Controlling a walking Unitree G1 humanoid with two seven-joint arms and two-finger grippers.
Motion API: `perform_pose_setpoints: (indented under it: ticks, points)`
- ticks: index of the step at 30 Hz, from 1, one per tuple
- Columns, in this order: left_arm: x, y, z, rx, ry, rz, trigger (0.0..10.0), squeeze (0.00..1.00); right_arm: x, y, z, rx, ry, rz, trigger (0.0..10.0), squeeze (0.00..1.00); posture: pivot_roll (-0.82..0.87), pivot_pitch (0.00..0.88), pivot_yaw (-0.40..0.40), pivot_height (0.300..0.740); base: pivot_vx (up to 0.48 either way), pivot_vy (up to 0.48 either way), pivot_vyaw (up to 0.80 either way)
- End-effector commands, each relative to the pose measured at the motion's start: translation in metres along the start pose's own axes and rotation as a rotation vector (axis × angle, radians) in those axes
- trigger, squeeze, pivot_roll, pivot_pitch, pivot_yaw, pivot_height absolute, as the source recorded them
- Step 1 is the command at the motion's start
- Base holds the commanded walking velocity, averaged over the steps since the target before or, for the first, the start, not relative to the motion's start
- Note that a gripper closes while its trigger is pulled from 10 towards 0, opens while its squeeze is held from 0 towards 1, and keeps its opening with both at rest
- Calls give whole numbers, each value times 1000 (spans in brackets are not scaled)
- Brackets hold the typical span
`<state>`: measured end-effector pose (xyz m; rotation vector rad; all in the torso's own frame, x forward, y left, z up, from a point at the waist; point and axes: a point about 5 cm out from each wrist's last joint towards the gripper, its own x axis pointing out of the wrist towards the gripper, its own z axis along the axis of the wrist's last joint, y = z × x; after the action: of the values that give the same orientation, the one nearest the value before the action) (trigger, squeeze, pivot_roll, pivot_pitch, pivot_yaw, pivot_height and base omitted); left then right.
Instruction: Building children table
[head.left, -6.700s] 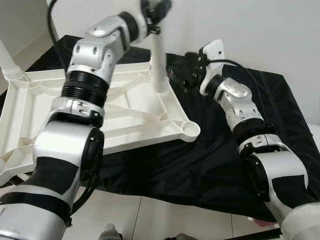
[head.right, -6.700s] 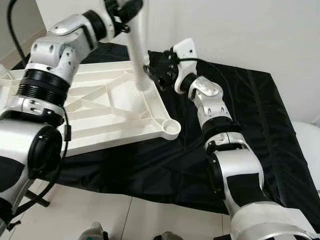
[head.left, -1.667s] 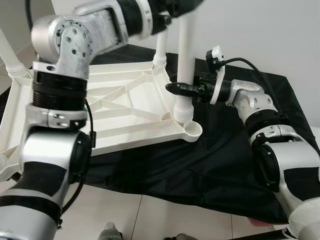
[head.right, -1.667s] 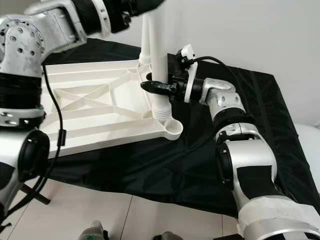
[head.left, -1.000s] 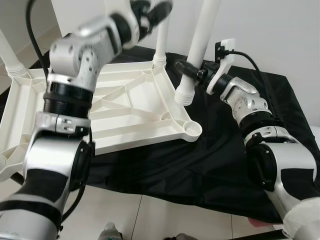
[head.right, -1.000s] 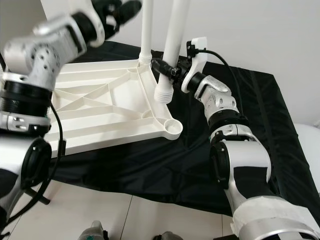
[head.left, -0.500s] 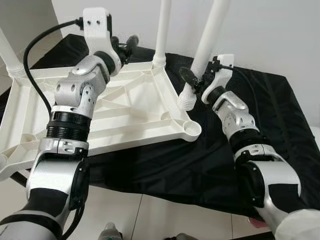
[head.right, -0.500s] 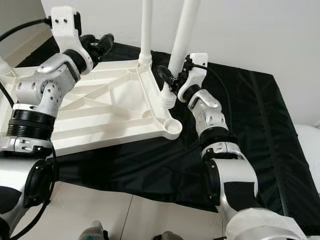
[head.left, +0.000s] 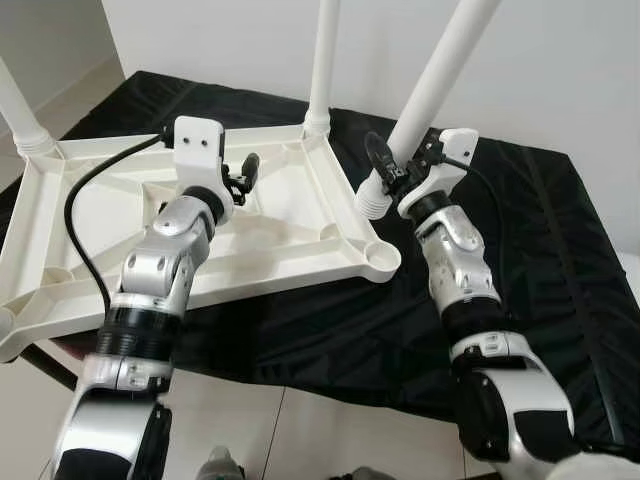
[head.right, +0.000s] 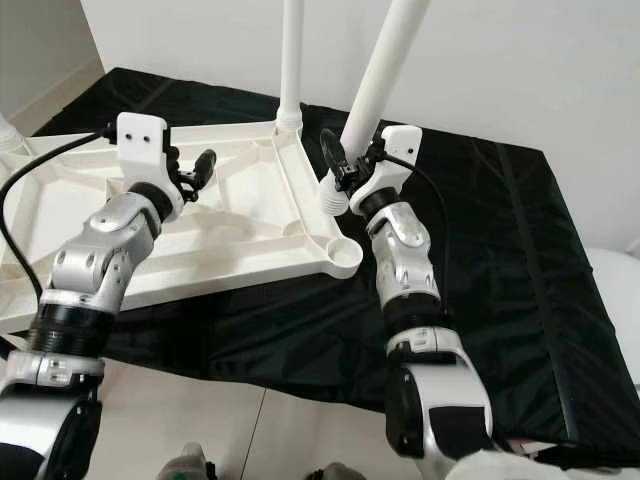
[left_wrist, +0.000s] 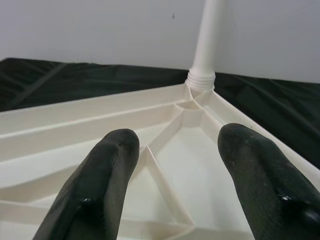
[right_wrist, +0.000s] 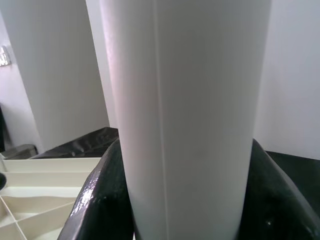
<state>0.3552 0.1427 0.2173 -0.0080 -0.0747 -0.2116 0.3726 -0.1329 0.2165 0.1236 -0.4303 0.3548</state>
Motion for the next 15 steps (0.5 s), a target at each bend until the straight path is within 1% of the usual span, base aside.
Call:
perform_pose_setpoints:
  ticks: [1,3,4,5,7,9,12,13,14,15]
  points:
    - [-5,3,2,5,-43,93,10000,0,-4,1,5,-23,-45,-25,10000,0,43,0,-72,740,0,0,0]
    - [-12,5,2,-10,-77,122,10000,0,-12,3,5,-41,-71,-41,10000,0,41,0,-70,740,0,0,0]
    - [-12,5,2,-10,-77,122,10000,0,-12,3,5,-41,-71,-41,10000,0,41,0,-70,740,0,0,0]
    - [-15,5,3,-12,-91,130,10000,0,-16,4,6,-54,-83,-43,10000,0,41,0,-70,740,0,0,0]
    - [-23,5,1,19,-113,145,10000,0,-23,6,5,-55,-95,-57,10000,0,40,0,-66,740,0,0,0]
    - [-30,9,-6,24,-105,164,10000,0,-31,8,4,-72,-101,-73,10000,0,35,0,-60,740,0,0,0]
    - [-39,14,-12,2,-97,203,10000,0,-39,8,4,-89,-101,-106,10000,0,32,0,-59,740,0,0,0]
    - [-42,16,-13,23,-103,208,10000,0,-41,7,3,-92,-97,-116,10000,0,30,0,-59,740,0,0,0]
    - [-42,16,-13,23,-103,208,10000,0,-41,7,3,-92,-97,-116,10000,0,30,0,-59,740,0,0,0]
    - [-46,18,-14,34,-106,222,10000,0,-43,8,3,-91,-97,-125,10000,0,28,0,-58,740,0,0,0]
